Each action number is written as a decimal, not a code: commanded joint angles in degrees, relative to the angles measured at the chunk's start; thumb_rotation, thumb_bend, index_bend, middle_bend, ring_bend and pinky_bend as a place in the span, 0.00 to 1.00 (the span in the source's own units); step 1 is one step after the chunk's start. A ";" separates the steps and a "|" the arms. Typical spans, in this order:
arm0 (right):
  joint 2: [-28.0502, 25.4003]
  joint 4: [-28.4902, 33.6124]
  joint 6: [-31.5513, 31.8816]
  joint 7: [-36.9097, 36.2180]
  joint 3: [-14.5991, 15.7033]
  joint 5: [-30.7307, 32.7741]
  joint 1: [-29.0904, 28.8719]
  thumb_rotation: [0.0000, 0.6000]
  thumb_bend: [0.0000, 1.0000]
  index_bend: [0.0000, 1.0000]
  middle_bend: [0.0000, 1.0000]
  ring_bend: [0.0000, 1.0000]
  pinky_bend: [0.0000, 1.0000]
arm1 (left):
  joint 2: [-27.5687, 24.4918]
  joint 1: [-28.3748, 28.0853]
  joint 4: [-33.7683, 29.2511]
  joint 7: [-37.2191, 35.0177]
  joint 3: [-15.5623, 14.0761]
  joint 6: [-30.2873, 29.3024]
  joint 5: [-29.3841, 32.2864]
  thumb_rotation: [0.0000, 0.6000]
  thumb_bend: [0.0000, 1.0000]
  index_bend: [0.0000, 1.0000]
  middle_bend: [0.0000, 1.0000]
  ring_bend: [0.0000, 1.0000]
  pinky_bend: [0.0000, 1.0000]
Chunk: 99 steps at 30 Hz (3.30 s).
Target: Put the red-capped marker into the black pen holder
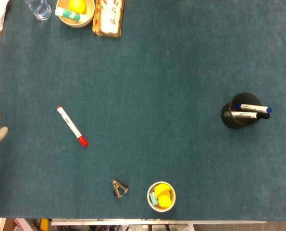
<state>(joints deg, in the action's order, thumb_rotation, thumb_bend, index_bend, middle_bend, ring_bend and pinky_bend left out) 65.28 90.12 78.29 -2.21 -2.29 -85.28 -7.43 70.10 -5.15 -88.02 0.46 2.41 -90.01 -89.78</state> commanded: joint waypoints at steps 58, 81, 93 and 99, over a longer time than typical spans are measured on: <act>-3.18 1.84 -0.45 -0.79 -0.86 0.49 -1.24 1.00 0.30 0.40 0.30 0.30 0.49 | 3.70 -11.23 0.27 -0.40 -7.24 19.15 -7.30 1.00 0.20 0.42 0.00 0.00 0.04; -2.07 0.92 -0.53 -1.58 -0.59 0.65 -1.18 1.00 0.30 0.40 0.31 0.31 0.49 | 8.38 -18.44 3.39 -1.35 -7.59 27.26 -7.86 1.00 0.26 0.42 0.00 0.00 0.04; -1.90 0.54 -0.34 -2.18 -0.41 0.70 -0.87 1.00 0.30 0.40 0.31 0.31 0.49 | 11.42 -21.57 5.58 -2.21 -8.00 30.29 -7.64 1.00 0.26 0.42 0.00 0.00 0.04; -1.76 0.43 -0.54 -2.37 -0.29 0.78 -0.83 1.00 0.30 0.40 0.31 0.31 0.49 | 11.88 -22.08 6.70 -2.06 -8.39 30.69 -7.08 1.00 0.26 0.43 0.00 0.00 0.04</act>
<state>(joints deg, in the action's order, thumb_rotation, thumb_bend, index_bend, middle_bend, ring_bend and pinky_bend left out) 63.52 90.55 77.75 -4.57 -2.58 -84.50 -8.26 81.94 -27.19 -81.37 -1.64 -5.94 -59.35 -96.91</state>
